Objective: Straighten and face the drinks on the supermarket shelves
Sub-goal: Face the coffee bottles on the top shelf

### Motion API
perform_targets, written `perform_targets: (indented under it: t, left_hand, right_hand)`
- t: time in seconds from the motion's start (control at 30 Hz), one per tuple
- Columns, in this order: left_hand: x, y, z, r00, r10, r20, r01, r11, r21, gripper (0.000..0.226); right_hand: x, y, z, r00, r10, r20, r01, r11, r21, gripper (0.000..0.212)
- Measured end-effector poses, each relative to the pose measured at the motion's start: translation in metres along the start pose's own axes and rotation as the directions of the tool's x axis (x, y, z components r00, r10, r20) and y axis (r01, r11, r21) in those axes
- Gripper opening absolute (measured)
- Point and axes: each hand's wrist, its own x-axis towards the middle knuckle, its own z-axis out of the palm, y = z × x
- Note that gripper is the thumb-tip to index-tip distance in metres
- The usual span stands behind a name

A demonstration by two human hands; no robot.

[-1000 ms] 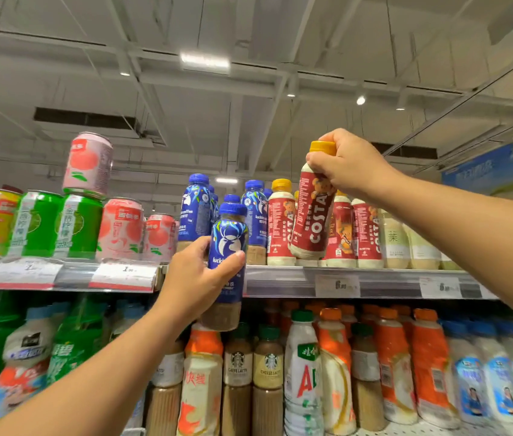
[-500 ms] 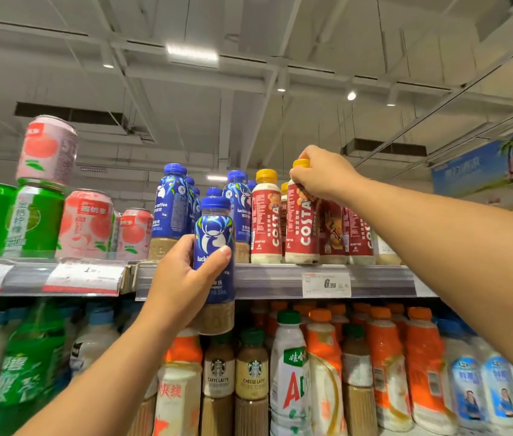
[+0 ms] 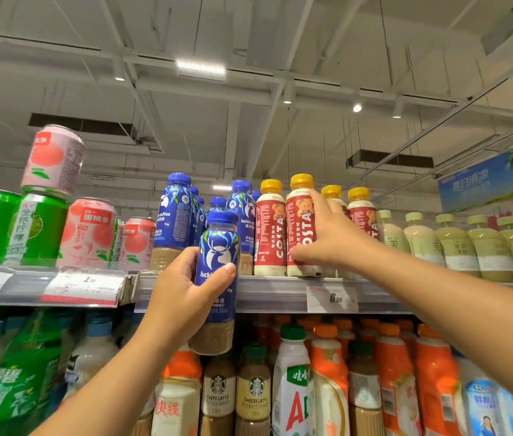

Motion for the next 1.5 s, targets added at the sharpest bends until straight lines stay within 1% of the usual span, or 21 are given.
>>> perform_targets:
  t: [0.1,0.13,0.3,0.37,0.47,0.7,0.83,0.9,0.97,1.0,1.03,1.07,1.13,1.2,1.33,1.43,1.5]
  left_hand:
    - [0.0,0.001,0.001,1.0,-0.001,-0.002,0.001,1.0,0.009,0.046]
    - [0.0,0.001,0.001,1.0,-0.003,-0.002,0.004,1.0,0.01,0.046]
    - [0.0,0.003,0.0,1.0,-0.019,0.006,0.019,1.0,0.009,0.048]
    - [-0.001,0.003,0.0,1.0,-0.023,0.01,0.023,1.0,0.003,0.048]
    - [-0.002,0.004,0.0,0.999,-0.032,0.014,0.032,0.999,-0.016,0.047]
    - [-0.001,0.002,0.0,0.999,-0.027,0.023,0.028,0.999,-0.046,0.048]
    - [0.0,0.0,0.0,0.999,-0.026,0.038,0.028,0.998,-0.065,0.048]
    - [0.0,0.0,-0.001,0.999,-0.026,0.04,0.029,0.997,-0.077,0.047]
    - [0.0,0.001,-0.001,0.997,-0.052,0.051,0.057,0.992,-0.112,0.049]
    - [0.0,0.003,-0.001,0.996,-0.064,0.054,0.071,0.989,-0.132,0.051]
    - [0.001,0.005,-0.001,0.996,-0.074,0.052,0.081,0.985,-0.151,0.051]
    - [0.002,0.007,-0.001,0.995,-0.083,0.047,0.09,0.981,-0.172,0.051]
    - [0.004,0.01,0.0,0.994,-0.1,0.037,0.105,0.971,-0.215,0.049]
    - [0.005,0.013,0.0,0.993,-0.117,0.03,0.121,0.962,-0.245,0.052]
    - [0.005,0.013,-0.002,0.988,-0.14,0.06,0.15,0.957,-0.247,0.054]
    - [0.006,0.01,-0.004,0.986,-0.148,0.082,0.162,0.965,-0.206,0.056]
    - [0.007,0.008,-0.006,0.984,-0.147,0.101,0.165,0.965,-0.205,0.056]
  right_hand:
    - [-0.016,0.01,0.019,0.994,-0.091,-0.054,0.093,0.995,0.04,0.106]
    - [-0.018,0.012,0.023,0.993,-0.097,-0.072,0.1,0.994,0.032,0.101]
    - [-0.016,0.012,0.036,0.992,-0.022,-0.123,0.001,0.986,-0.169,0.084]
    - [-0.016,0.011,0.041,0.987,-0.014,-0.158,-0.017,0.981,-0.194,0.08]
    - [-0.015,0.01,0.046,0.983,0.007,-0.183,-0.039,0.984,-0.171,0.075]
    - [-0.013,0.011,0.048,0.982,0.056,-0.183,-0.08,0.989,-0.125,0.076]
    - [-0.018,0.008,0.049,0.977,0.079,-0.196,-0.105,0.986,-0.126,0.069]
    - [-0.027,0.006,0.05,0.969,0.029,-0.247,-0.062,0.99,-0.125,0.062]
    - [-0.042,-0.001,0.054,0.936,-0.12,-0.33,0.101,0.992,-0.072,0.049]
    - [-0.05,-0.009,0.057,0.919,-0.182,-0.35,0.196,0.981,0.005,0.043]
    - [-0.058,-0.02,0.06,0.918,-0.201,-0.341,0.255,0.959,0.12,0.038]
    - [-0.066,-0.033,0.063,0.935,-0.19,-0.299,0.268,0.931,0.247,0.037]
    - [-0.078,-0.058,0.07,0.973,-0.151,-0.176,0.216,0.87,0.443,0.038]
    - [-0.082,-0.073,0.079,0.988,-0.124,-0.091,0.154,0.834,0.53,0.042]
    - [-0.081,-0.075,0.082,0.992,-0.118,-0.038,0.118,0.803,0.584,0.05]
    - [-0.08,-0.072,0.081,0.992,-0.124,0.014,0.091,0.8,0.593,0.068]
    - [-0.08,-0.074,0.083,0.991,-0.131,0.014,0.097,0.8,0.592,0.073]
